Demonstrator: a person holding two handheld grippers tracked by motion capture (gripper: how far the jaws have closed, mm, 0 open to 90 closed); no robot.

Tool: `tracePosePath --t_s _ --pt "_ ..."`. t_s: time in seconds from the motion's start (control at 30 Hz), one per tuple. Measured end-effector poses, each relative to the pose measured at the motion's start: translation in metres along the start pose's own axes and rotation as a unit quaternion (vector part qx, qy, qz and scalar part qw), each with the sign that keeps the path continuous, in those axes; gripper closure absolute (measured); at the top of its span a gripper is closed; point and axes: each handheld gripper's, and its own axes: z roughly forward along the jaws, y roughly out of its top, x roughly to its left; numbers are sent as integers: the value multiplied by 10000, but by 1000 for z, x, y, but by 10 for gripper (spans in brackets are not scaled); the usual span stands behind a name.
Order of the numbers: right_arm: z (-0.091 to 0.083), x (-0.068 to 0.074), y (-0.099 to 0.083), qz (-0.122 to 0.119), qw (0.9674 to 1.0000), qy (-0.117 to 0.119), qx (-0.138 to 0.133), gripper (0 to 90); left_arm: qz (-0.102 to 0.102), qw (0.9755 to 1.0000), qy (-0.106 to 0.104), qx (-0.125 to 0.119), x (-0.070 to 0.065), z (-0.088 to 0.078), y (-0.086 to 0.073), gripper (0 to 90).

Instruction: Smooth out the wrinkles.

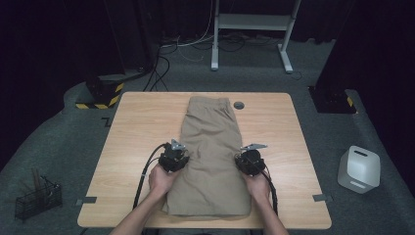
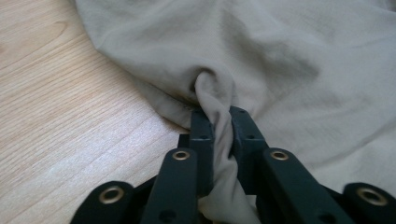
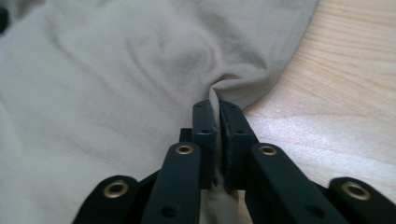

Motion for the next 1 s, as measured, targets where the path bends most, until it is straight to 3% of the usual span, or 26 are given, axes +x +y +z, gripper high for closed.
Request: tracePosePath --t_s 0.07,0.13,0.23,0.4,0.63,1.0 --pt "0 -5 -2 108 9998 161 -67 872 72 10000 -19 -7 -1 1 1 827" --pt "0 -7 -1 62 9997 247 -36 876 1 10000 -60 -70 1 1 -1 835" --pt "0 -5 -2 -122 9997 188 -79 882 -172 9996 -165 -121 4 1 -2 844" --pt "-1 -7 0 -183 9996 194 -45 885 -276 9988 -406 -3 7 1 1 849" --pt "-10 -5 -2 -204 9994 214 -182 885 -508 9958 -736 -182 10 -4 -3 851" --pt "-26 -5 -1 -429 9978 245 -440 885 -630 9931 -865 -483 19 -29 2 851"
